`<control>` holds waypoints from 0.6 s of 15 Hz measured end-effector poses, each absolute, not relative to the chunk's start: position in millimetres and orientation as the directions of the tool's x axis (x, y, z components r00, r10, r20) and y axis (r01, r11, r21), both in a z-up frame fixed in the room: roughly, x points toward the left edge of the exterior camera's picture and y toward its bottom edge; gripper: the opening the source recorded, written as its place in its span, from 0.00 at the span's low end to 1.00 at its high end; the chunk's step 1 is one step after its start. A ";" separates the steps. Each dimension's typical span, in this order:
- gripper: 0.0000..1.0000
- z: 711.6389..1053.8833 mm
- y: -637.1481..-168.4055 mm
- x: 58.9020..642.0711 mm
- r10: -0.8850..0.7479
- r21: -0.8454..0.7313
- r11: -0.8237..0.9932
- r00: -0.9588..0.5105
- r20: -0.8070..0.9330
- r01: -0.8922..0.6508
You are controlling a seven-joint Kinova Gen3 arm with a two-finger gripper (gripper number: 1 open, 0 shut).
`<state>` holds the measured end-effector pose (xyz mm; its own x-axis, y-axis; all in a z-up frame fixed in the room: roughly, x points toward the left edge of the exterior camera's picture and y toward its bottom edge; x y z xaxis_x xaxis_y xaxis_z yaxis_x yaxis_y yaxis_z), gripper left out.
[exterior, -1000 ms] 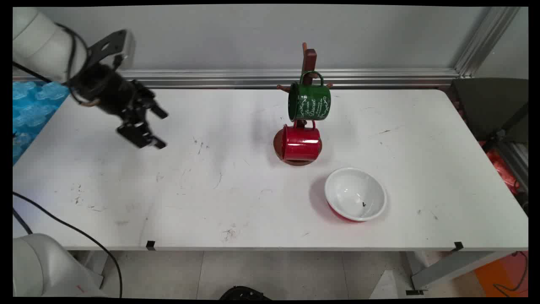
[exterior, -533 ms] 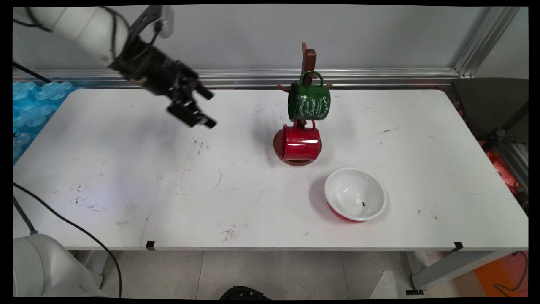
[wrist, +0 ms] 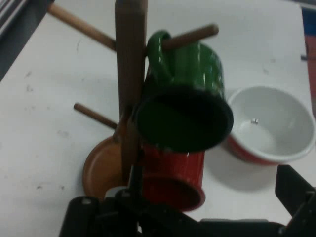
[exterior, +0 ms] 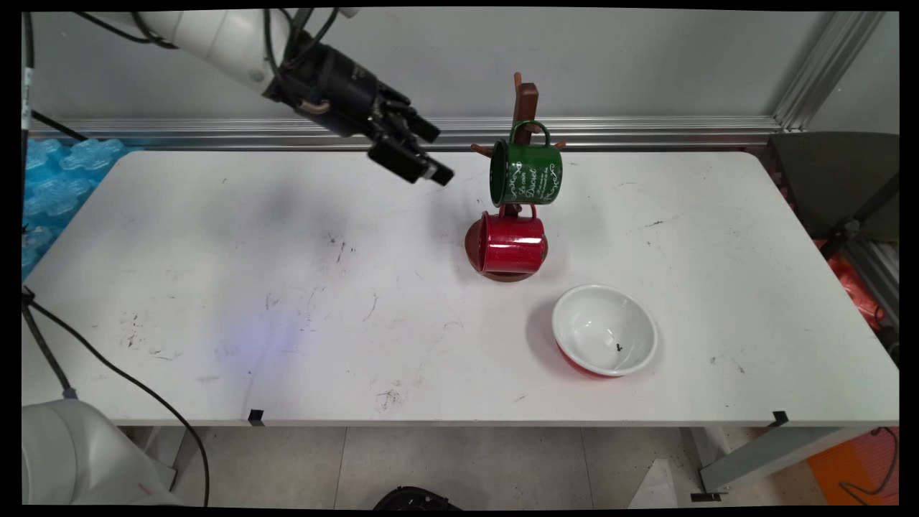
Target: Pick up the green mug from the rack
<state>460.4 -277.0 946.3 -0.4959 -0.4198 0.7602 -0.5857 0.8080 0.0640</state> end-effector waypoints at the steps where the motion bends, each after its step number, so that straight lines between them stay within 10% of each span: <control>1: 1.00 944.3 -278.4 456.3 -0.422 0.074 0.805 -0.481 0.768 -0.589; 9: 1.00 914.7 -279.0 427.2 -0.429 0.131 0.801 -0.407 0.807 -0.584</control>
<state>427.2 -279.0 914.7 -0.4068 -0.4286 0.8067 -0.5845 0.8008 0.1308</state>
